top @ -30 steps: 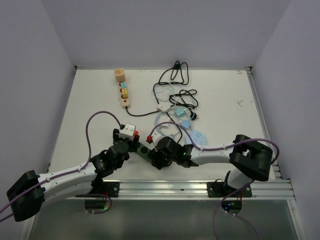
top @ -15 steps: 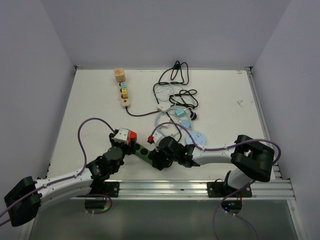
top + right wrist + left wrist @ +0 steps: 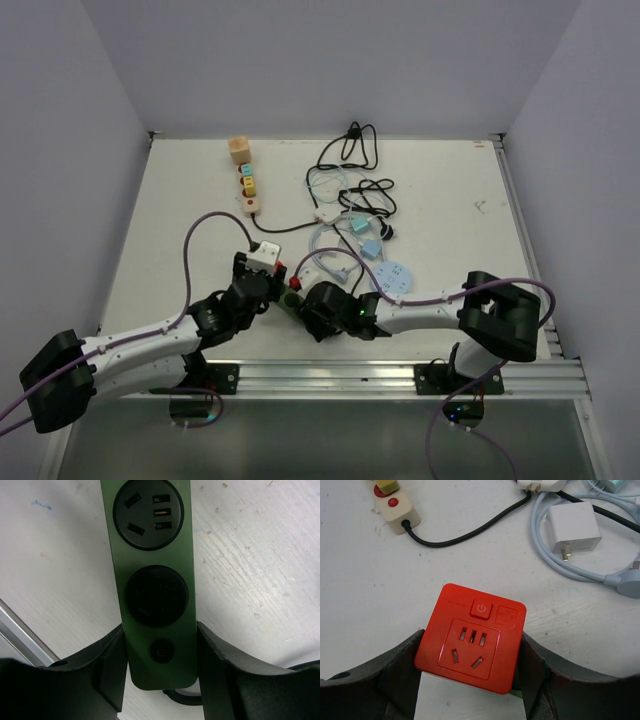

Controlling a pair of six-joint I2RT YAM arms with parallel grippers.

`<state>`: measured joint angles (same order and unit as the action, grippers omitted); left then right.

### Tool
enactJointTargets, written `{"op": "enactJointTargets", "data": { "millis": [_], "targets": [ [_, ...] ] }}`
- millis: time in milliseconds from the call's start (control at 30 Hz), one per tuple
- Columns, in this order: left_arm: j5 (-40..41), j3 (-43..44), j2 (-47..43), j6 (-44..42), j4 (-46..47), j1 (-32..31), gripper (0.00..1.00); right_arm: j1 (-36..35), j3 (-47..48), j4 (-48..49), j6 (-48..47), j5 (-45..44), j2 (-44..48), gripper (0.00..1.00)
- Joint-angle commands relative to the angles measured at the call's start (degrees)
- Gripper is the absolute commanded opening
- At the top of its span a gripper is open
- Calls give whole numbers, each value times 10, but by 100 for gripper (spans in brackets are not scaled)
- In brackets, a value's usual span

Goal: Pull the plug off the socket
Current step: Remove the plug from the socket.

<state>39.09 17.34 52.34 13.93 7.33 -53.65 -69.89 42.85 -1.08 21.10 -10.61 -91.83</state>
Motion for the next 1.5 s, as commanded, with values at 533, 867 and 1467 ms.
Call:
{"op": "enactJointTargets", "data": {
  "millis": [533,867,1467],
  "targets": [
    [50,43,-27,43,65,3,0,12,-98,-35,79,61,36,0],
    [53,-64,-178,31,148,6,0,48,-129,6,89,145,89,0],
    [34,67,-37,22,49,6,0,-25,-14,-192,75,-97,-26,0]
  ]
}}
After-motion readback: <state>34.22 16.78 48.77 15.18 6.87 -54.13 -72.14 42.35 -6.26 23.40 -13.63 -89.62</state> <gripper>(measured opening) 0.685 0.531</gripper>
